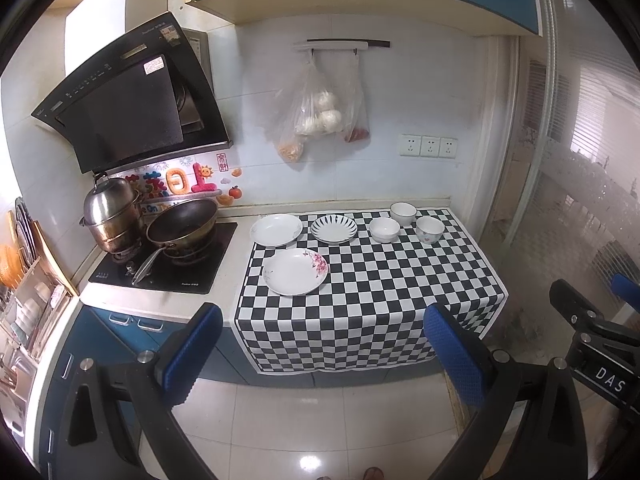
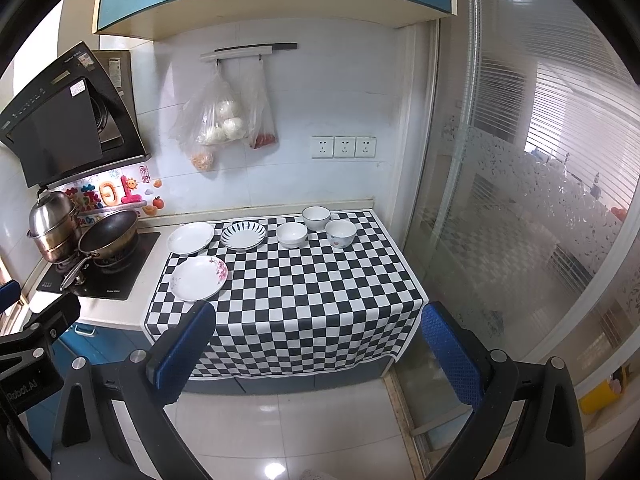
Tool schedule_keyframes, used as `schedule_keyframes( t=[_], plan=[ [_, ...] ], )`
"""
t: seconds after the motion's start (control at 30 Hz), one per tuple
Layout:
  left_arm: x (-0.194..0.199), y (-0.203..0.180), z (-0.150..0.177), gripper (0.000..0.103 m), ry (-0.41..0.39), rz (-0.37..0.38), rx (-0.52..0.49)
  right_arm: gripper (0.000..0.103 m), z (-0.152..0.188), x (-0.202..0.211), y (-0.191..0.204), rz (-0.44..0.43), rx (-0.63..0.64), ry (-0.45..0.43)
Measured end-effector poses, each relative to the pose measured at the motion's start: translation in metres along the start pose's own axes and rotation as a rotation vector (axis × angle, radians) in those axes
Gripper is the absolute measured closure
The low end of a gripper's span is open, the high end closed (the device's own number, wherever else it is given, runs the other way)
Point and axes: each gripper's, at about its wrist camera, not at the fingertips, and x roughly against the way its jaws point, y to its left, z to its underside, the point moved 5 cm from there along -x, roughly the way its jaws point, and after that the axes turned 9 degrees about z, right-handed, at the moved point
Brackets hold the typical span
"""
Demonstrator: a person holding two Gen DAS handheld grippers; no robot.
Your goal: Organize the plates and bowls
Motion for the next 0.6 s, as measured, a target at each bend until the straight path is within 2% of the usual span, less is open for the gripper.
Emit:
schedule_keyframes(
  t=[0.6],
  plan=[
    [0.0020, 0.0022, 0.0027, 0.000, -0.009, -0.002, 0.003, 0.000, 0.0007, -0.0015, 0.0005, 0.001, 0.003, -0.001]
  ],
)
